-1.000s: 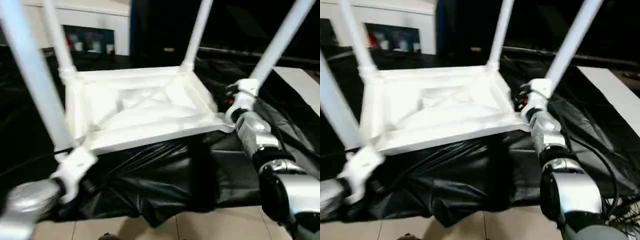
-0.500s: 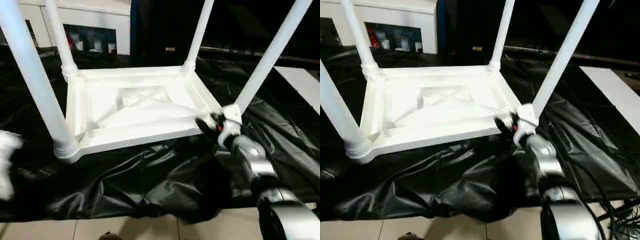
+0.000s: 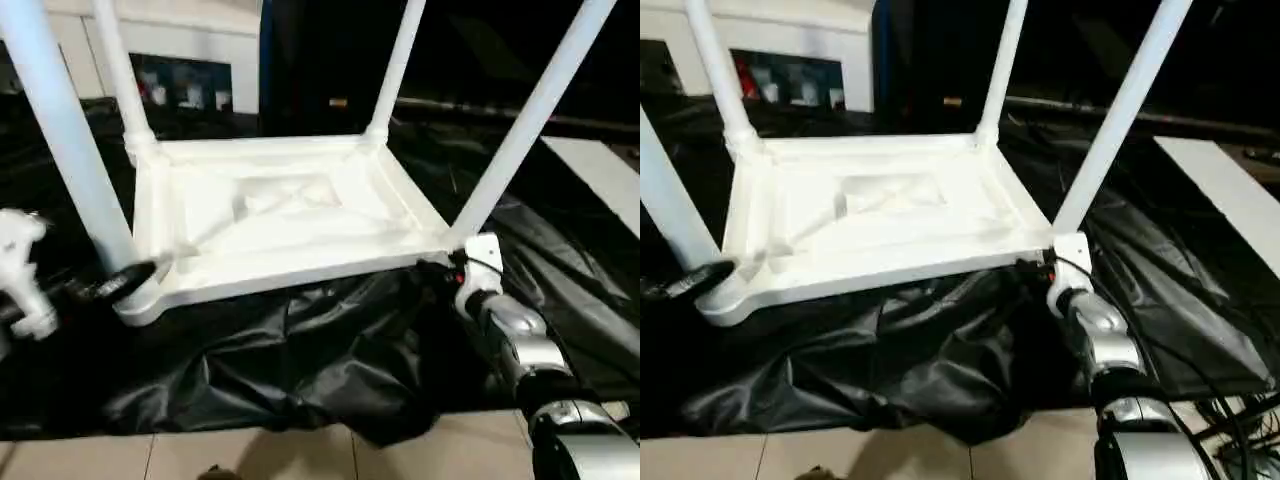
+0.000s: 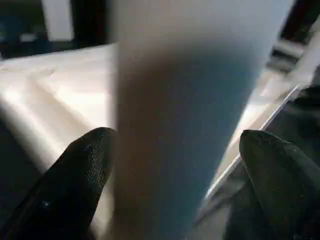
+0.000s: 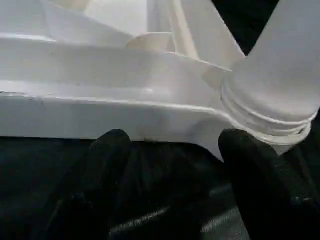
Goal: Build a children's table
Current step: Rotate table base
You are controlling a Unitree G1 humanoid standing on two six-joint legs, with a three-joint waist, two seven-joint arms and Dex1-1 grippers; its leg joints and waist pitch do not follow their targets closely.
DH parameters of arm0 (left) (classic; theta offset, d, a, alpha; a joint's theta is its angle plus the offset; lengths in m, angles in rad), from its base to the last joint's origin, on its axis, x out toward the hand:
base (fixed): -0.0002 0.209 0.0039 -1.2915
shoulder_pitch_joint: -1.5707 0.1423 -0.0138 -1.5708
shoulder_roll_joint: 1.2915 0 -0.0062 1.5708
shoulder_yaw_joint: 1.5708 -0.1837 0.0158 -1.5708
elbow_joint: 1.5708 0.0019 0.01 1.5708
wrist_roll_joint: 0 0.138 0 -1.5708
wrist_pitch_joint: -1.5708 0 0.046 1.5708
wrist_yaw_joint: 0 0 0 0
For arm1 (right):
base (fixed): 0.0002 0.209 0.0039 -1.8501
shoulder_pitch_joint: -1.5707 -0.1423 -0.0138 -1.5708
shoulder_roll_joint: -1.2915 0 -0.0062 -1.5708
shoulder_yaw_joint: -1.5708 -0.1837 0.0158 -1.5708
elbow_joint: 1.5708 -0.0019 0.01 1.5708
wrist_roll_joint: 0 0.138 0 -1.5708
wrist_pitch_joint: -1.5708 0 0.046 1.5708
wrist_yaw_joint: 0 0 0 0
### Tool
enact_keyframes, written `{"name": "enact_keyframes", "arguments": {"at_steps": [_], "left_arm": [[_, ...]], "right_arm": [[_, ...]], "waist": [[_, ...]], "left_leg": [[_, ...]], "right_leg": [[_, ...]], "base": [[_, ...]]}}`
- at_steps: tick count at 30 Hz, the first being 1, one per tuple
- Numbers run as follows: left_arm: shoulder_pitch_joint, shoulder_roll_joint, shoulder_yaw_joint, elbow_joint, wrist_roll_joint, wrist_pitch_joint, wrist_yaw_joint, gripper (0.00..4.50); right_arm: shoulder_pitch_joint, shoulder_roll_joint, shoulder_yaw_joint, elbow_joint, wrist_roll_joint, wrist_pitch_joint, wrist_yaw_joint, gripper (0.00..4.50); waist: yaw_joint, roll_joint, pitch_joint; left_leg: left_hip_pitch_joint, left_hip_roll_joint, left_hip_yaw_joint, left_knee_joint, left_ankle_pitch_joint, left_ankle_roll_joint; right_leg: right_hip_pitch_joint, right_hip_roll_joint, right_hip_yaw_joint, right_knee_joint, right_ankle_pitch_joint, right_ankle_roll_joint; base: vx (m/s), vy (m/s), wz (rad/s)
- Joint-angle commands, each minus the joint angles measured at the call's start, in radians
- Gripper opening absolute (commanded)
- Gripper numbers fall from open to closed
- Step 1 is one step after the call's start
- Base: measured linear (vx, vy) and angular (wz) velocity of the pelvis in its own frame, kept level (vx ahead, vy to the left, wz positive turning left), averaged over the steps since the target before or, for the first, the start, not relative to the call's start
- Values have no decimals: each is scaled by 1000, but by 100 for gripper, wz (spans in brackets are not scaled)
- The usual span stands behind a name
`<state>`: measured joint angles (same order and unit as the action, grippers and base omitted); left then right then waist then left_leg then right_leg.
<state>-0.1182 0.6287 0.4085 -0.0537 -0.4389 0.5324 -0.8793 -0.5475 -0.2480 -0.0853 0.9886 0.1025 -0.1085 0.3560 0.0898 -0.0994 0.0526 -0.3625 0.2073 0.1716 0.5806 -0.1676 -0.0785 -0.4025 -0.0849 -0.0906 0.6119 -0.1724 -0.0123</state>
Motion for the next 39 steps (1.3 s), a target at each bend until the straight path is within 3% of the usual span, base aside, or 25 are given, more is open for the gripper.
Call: {"name": "enact_keyframes", "arguments": {"at_steps": [1, 6, 8, 10, 15, 17, 19, 21, 25, 26, 27, 30, 31, 33, 38, 39], "left_arm": [[-37, -28, -16, 22, -20, -8, 24, 446], [-41, -66, -67, -47, -92, 56, 8, 446], [-37, -79, -97, -105, -136, 105, -14, 446], [-38, -91, -161, -195, -193, 169, -44, 446], [-64, -109, -231, -255, -245, 210, -62, 446], [-69, -110, -245, -265, -256, 219, -67, 446], [-103, -129, -306, -298, -270, 243, -74, 446], [-153, -164, -361, -306, -271, 259, -71, 446], [-230, -235, -439, -277, -251, 250, -66, 446], [-246, -246, -461, -264, -236, 236, -72, 446], [-266, -262, -479, -241, -225, 222, -69, 446], [-296, -289, -502, -210, -212, 205, -67, 446], [-309, -300, -513, -199, -206, 200, -68, 446], [-333, -326, -534, -176, -196, 190, -66, 446], [-388, -402, -591, -85, -124, 124, -37, 446], [-388, -402, -591, -85, -124, 124, -37, 446]], "right_arm": [[-6, -9, -4, -27, -8, 24, -20, 317], [-14, 11, 6, -14, -14, 58, -15, 317], [-26, 19, 13, 7, -18, 66, -1, 317], [-47, 32, 25, 36, -24, 76, 11, 317], [-73, 50, 35, 51, -24, 82, 15, 317], [-79, 54, 37, 55, -25, 83, 17, 317], [-105, 72, 47, 69, -32, 84, 30, 317], [-128, 93, 62, 78, -43, 81, 55, 317], [-145, 132, 95, 74, -60, 76, 96, 317], [-145, 143, 102, 72, -61, 77, 106, 317], [-146, 153, 110, 70, -63, 77, 116, 317], [-145, 167, 119, 67, -65, 78, 127, 317], [-146, 173, 122, 67, -66, 78, 131, 317], [-148, 184, 125, 70, -68, 78, 138, 317], [-160, 206, 126, 78, -73, 78, 160, 317], [-160, 206, 126, 78, -73, 78, 160, 317]], "waist": [[1, 25, -54], [3, 24, -59], [5, 22, -60], [9, 27, -58], [13, 29, -55], [12, 25, -55], [8, 33, -54], [7, 44, -52], [-2, 43, -54], [-4, 52, -54], [-11, 50, -53], [-20, 44, -55], [-20, 51, -56], [-24, 52, -56], [-28, 55, -59], [-31, 61, -59]], "left_leg": [[15, 21, -7, -77, -386, -55], [13, 22, -5, -74, -333, -50], [16, 24, -1, -73, -318, -46], [14, 26, -2, -75, -322, -50], [14, 22, -2, -75, -362, -70], [11, 22, -3, -75, -367, -71], [15, 23, -4, -74, -380, -76], [16, 23, -7, -74, -398, -83], [12, 23, -9, -74, -400, -85], [7, 22, -12, -75, -392, -86], [0, 21, -13, -76, -384, -83], [3, 20, -10, -70, -369, -72], [7, 20, -9, -69, -365, -70], [2, 21, -8, -70, -331, -63], [3, 23, -8, -68, -310, -56], [4, 22, -6, -68, -315, -54]], "right_leg": [[31, -55, 52, -81, -368, -130], [35, -53, 52, -70, -296, -146], [33, -51, 52, -62, -242, -172], [34, -51, 51, -60, -241, -181], [35, -51, 52, -66, -284, -153], [37, -53, 53, -70, -321, -137], [34, -53, 52, -72, -347, -131], [34, -54, 51, -76, -367, -132], [37, -55, 49, -78, -368, -136], [42, -57, 49, -75, -362, -137], [47, -56, 48, -76, -366, -132], [43, -57, 48, -80, -380, -134], [41, -57, 49, -80, -375, -138], [45, -54, 50, -75, -313, -160], [50, -54, 49, -69, -257, -186], [49, -53, 50, -70, -250, -190]], "base": [[0, 0, 0], [0, 0, 0], [0, 0, 0], [0, 0, 0], [0, 0, 0], [0, 0, 0], [0, 0, 0], [0, 0, 0], [0, 0, 0], [0, 0, 0], [0, 0, 0], [0, 0, 0], [0, 0, 0], [0, 0, 0], [0, 0, 0], [0, 0, 0]]}}
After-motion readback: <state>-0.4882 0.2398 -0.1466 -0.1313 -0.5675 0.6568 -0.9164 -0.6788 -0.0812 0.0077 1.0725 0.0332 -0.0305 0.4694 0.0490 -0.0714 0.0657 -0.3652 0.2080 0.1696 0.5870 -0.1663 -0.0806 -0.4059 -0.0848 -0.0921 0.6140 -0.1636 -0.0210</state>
